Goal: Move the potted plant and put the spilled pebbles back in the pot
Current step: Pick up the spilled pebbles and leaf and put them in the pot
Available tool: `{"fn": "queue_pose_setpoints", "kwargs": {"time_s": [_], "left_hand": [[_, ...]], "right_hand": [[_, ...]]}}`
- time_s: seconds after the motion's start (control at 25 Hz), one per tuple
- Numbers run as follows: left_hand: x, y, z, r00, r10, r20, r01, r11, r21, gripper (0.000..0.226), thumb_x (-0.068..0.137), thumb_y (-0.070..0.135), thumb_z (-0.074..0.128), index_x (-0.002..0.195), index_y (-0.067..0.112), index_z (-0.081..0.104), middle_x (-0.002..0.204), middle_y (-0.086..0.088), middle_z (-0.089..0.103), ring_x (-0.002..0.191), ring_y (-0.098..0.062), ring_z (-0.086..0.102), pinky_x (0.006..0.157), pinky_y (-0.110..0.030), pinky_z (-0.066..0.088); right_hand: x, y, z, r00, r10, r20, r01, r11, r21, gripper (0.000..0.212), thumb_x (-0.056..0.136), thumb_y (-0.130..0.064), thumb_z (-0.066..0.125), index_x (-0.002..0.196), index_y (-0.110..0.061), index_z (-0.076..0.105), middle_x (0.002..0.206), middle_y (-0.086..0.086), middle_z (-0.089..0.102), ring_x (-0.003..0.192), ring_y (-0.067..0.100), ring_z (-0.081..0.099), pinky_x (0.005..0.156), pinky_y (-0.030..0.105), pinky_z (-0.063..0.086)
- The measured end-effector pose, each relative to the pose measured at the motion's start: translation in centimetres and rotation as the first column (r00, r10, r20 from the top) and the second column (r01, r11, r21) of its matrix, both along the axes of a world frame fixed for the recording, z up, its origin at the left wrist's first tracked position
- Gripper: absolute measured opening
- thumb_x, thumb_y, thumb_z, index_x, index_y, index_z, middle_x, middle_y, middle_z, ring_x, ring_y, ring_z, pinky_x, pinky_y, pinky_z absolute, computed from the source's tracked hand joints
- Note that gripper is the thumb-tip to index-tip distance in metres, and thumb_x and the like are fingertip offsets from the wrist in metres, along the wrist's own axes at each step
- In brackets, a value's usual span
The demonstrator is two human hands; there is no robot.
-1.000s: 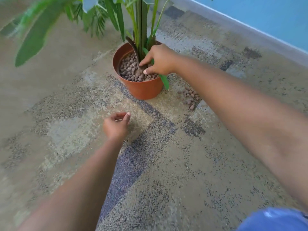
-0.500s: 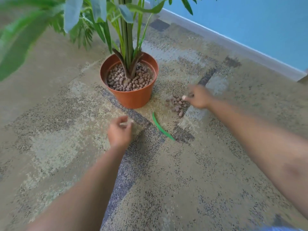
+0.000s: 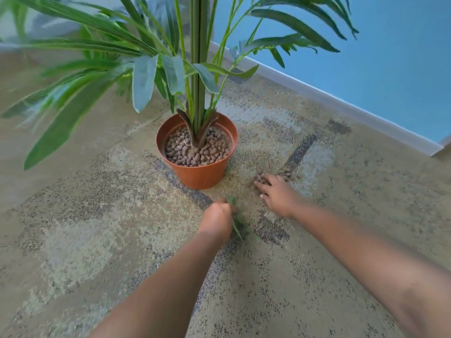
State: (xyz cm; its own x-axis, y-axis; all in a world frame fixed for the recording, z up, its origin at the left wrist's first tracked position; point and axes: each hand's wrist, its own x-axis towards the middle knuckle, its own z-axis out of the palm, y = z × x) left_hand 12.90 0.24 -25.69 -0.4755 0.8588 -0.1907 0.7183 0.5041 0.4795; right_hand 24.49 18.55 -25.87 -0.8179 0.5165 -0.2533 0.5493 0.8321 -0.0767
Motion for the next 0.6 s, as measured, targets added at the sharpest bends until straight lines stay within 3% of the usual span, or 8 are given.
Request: {"fn": "queue_pose_setpoints", "kwargs": {"time_s": [0.08,0.12,0.2,0.24,0.28,0.4,0.52,0.6], "left_hand": [[-0.5,0.5,-0.1,0.997,0.073,0.036,-0.074,0.997,0.025,0.028,0.089,-0.001,0.060,0.109,0.013,0.072,0.111,-0.008,0.065,0.090,-0.023,0.064,0.078,-0.025,0.055],[-0.6,0.9,0.0,0.990,0.113,0.081,-0.117,0.992,0.045,0.024,0.090,0.002,0.061,0.107,0.014,0.073,0.107,-0.007,0.066,0.083,-0.019,0.064,0.070,-0.022,0.055],[-0.5,2.2,0.7,0.970,0.142,0.196,-0.167,0.979,0.117,0.020,0.090,0.008,0.064,0.106,0.016,0.074,0.102,-0.004,0.066,0.071,-0.010,0.062,0.055,-0.010,0.050],[-0.3,3.1,1.1,0.967,0.128,0.219,-0.166,0.972,0.167,0.019,0.089,0.008,0.065,0.105,0.016,0.074,0.100,-0.004,0.067,0.069,-0.010,0.061,0.054,-0.008,0.048],[-0.1,4.0,1.4,0.973,0.113,0.202,-0.156,0.964,0.215,0.020,0.088,0.007,0.065,0.104,0.015,0.075,0.099,-0.006,0.068,0.071,-0.014,0.061,0.060,-0.009,0.048],[0.1,6.8,1.7,0.982,0.114,0.150,-0.146,0.965,0.218,0.029,0.081,0.005,0.063,0.107,0.012,0.073,0.115,-0.015,0.063,0.096,-0.030,0.064,0.085,-0.033,0.052],[0.3,8.9,1.3,0.994,0.050,0.095,-0.055,0.997,0.050,0.051,0.078,0.017,0.065,0.128,0.016,0.055,0.145,-0.006,0.030,0.127,-0.029,0.046,0.100,-0.042,0.046],[0.6,9.8,0.9,0.995,-0.068,0.077,0.070,0.997,-0.023,0.077,0.083,0.033,0.065,0.148,0.030,0.023,0.159,0.008,0.005,0.145,-0.029,0.016,0.106,-0.054,0.036]], "right_hand": [[0.3,-0.5,-0.3,0.991,-0.057,-0.125,0.050,0.997,-0.062,0.045,0.098,-0.029,0.051,0.141,-0.016,0.046,0.145,0.012,0.042,0.121,0.024,0.050,0.105,0.039,0.043],[0.2,-0.9,-0.3,0.978,-0.117,-0.172,0.095,0.987,-0.130,0.042,0.097,-0.028,0.051,0.137,-0.013,0.049,0.135,0.010,0.050,0.101,0.016,0.059,0.091,0.032,0.052],[-0.1,-1.6,0.1,0.956,-0.184,-0.230,0.138,0.969,-0.203,0.028,0.097,-0.026,0.050,0.122,-0.016,0.055,0.114,0.005,0.060,0.072,0.008,0.061,0.062,0.024,0.055],[0.0,-1.7,0.4,0.959,-0.171,-0.227,0.125,0.971,-0.206,0.020,0.097,-0.024,0.050,0.114,-0.019,0.059,0.106,0.002,0.062,0.070,0.011,0.063,0.059,0.027,0.056],[0.4,-1.8,0.6,0.962,-0.170,-0.213,0.126,0.970,-0.207,0.017,0.096,-0.020,0.051,0.109,-0.020,0.063,0.103,0.001,0.063,0.075,0.015,0.065,0.064,0.030,0.058],[1.9,-1.7,1.0,0.962,-0.175,-0.211,0.133,0.971,-0.200,0.025,0.091,-0.005,0.059,0.111,-0.013,0.072,0.112,0.006,0.068,0.098,0.023,0.065,0.088,0.032,0.052],[3.9,-0.7,2.4,0.849,-0.396,-0.351,0.301,0.907,-0.295,0.023,0.089,-0.005,0.064,0.104,-0.018,0.075,0.107,0.000,0.074,0.089,0.011,0.069,0.087,0.021,0.052],[5.6,0.2,3.6,0.747,-0.525,-0.407,0.398,0.844,-0.358,0.021,0.088,-0.006,0.067,0.100,-0.020,0.076,0.107,-0.003,0.074,0.076,-0.004,0.063,0.074,0.010,0.048]]}}
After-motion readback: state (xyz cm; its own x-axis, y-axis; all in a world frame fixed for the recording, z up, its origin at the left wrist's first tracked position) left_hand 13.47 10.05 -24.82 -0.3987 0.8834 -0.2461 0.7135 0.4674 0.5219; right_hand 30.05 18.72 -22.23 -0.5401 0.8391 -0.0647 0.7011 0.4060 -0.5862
